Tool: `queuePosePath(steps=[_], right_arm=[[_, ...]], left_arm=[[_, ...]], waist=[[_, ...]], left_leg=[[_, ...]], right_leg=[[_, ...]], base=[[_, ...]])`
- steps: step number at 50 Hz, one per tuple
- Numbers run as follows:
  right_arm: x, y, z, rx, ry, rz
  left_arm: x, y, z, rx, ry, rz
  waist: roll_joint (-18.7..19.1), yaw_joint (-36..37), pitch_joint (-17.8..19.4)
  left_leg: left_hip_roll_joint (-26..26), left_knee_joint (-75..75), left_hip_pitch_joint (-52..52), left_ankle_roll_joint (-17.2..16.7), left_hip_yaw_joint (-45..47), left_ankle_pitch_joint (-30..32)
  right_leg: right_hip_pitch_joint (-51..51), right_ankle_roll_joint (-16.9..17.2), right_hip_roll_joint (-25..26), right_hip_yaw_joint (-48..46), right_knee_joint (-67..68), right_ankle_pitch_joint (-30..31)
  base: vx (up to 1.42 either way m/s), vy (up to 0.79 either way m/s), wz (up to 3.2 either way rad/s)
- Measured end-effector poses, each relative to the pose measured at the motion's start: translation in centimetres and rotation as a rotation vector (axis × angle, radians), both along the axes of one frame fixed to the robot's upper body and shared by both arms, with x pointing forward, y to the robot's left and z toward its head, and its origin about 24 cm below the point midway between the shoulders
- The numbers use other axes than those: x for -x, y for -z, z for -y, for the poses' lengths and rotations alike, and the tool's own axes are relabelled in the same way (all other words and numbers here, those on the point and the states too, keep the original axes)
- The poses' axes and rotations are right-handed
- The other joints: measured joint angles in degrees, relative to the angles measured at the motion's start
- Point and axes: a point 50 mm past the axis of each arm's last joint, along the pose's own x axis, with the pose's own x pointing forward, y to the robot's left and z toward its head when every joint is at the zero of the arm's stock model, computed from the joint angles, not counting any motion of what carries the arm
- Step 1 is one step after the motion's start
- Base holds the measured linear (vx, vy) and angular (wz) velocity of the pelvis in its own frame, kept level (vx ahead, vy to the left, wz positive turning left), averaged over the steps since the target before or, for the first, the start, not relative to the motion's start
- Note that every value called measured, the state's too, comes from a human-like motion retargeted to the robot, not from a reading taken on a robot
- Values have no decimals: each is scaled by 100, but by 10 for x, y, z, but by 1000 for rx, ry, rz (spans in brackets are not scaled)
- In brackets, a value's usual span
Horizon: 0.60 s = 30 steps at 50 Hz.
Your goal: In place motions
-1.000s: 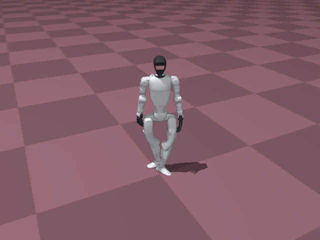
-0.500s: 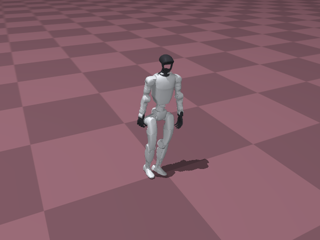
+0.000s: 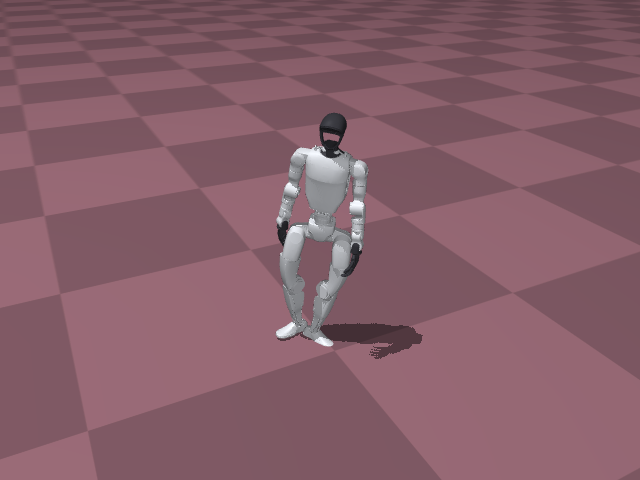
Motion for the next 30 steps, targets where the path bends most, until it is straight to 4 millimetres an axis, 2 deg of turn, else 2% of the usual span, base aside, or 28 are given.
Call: queuePosePath(steps=[3,5,7,9,12,18,22,25,26,28,30], right_arm=[[-3,-1,2,-4,28,-4],[-3,-1,3,-7,30,-8],[-3,-1,3,-2,30,-5],[-1,-1,4,8,43,-4],[4,-1,5,16,67,-19],[31,-2,5,35,120,-113],[48,-3,2,32,148,-184],[52,-3,-2,11,113,-225],[50,-3,-3,5,91,-226],[45,-3,-3,0,45,-218],[38,-2,-1,6,-4,-197]], left_arm=[[10,2,-2,-3,-34,-27],[18,3,-4,-5,-52,-55],[24,4,-6,-9,-64,-78],[28,4,-7,-12,-64,-90],[28,3,-10,-20,-59,-96],[30,3,-14,-27,-104,-87],[39,4,-20,-31,-175,-84],[53,3,-32,-52,-232,-96],[59,3,-36,-61,-249,-104],[73,3,-42,-76,-277,-125],[85,3,-42,-76,-299,-155]], waist=[[-199,140,-47],[-240,123,-93],[-175,37,-147],[-97,-219,-131],[4,-502,-38],[192,-966,-58],[-2,-985,-154],[-454,-901,-286],[-609,-856,-343],[-824,-728,-425],[-938,-454,-435]], left_leg=[[-289,-219,281,-109,676,-83],[-349,-276,395,-188,940,-115],[-273,-284,439,-262,1158,-110],[-217,-262,471,-288,1164,-100],[-117,-225,569,-336,1242,-79],[146,0,688,-424,1373,-61],[378,597,777,-338,1341,132],[673,1677,731,39,1326,438],[854,2240,575,381,1143,391],[1197,3305,138,1078,470,155],[1221,3885,-333,1202,-505,-195]], right_leg=[[131,477,-134,-97,-189,610],[30,349,-83,148,-368,1175],[-127,273,9,585,-366,1149],[-99,194,101,410,-496,1240],[-94,112,241,644,-551,1260],[-119,93,344,892,-450,1070],[-184,-101,214,1197,-397,942],[-318,-138,-155,1651,-245,848],[-391,-141,-298,1785,-171,813],[-540,-165,-470,2033,-53,777],[-684,-211,-492,2333,26,796]], base=[[1,7,-265],[3,3,-193],[0,3,-133],[-4,4,-52],[-5,7,-43],[4,8,-12],[6,6,-30],[3,1,-72],[1,1,-88],[0,4,-108],[-7,12,-168]])
